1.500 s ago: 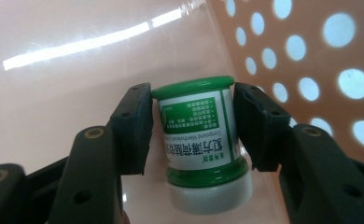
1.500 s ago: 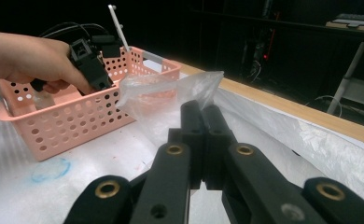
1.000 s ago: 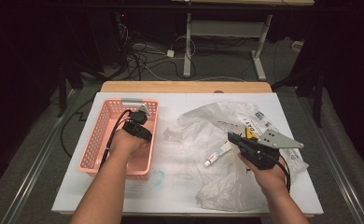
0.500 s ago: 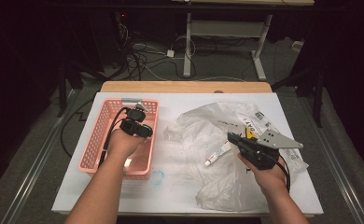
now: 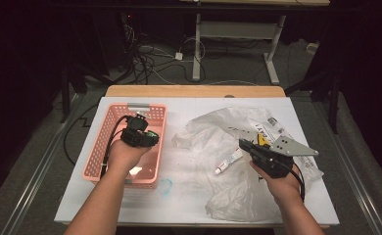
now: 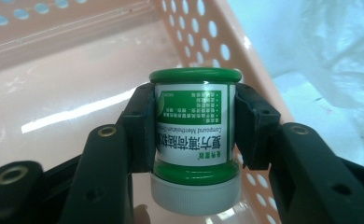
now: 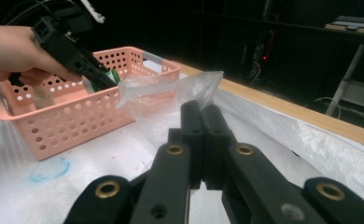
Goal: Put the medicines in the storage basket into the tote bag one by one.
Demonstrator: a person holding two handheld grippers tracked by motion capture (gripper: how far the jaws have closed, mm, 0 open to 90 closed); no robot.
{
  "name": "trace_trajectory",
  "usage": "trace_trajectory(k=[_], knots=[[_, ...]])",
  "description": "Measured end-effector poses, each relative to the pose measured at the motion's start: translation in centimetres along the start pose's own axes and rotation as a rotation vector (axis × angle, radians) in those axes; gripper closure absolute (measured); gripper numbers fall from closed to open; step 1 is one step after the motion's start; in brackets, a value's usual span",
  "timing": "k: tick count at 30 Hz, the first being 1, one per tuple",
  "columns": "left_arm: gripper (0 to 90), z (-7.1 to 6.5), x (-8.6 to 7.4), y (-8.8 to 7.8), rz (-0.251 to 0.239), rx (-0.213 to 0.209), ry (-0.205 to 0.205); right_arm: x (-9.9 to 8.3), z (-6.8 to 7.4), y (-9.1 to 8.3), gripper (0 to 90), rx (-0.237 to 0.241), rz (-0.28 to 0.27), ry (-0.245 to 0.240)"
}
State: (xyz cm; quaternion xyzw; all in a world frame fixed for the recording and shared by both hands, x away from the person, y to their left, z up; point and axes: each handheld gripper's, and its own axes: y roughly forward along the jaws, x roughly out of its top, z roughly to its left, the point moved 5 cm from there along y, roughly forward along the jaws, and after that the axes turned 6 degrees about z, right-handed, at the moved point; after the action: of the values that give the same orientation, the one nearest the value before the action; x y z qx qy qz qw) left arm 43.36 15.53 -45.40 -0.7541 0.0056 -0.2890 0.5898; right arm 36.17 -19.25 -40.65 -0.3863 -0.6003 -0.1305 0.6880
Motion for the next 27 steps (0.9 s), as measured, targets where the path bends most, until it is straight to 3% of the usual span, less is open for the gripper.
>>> trace_trajectory(k=[7,27], knots=[[53.5,-0.6,-1.0,-0.9,-0.068,-0.031,0.014,0.0,0.2,0.1,90.0,0.004,0.004,-0.005],[53.5,-2.1,-3.9,-3.8,-0.269,-0.025,0.078,-0.2,0.4,0.3,90.0,0.007,0.013,-0.015]])
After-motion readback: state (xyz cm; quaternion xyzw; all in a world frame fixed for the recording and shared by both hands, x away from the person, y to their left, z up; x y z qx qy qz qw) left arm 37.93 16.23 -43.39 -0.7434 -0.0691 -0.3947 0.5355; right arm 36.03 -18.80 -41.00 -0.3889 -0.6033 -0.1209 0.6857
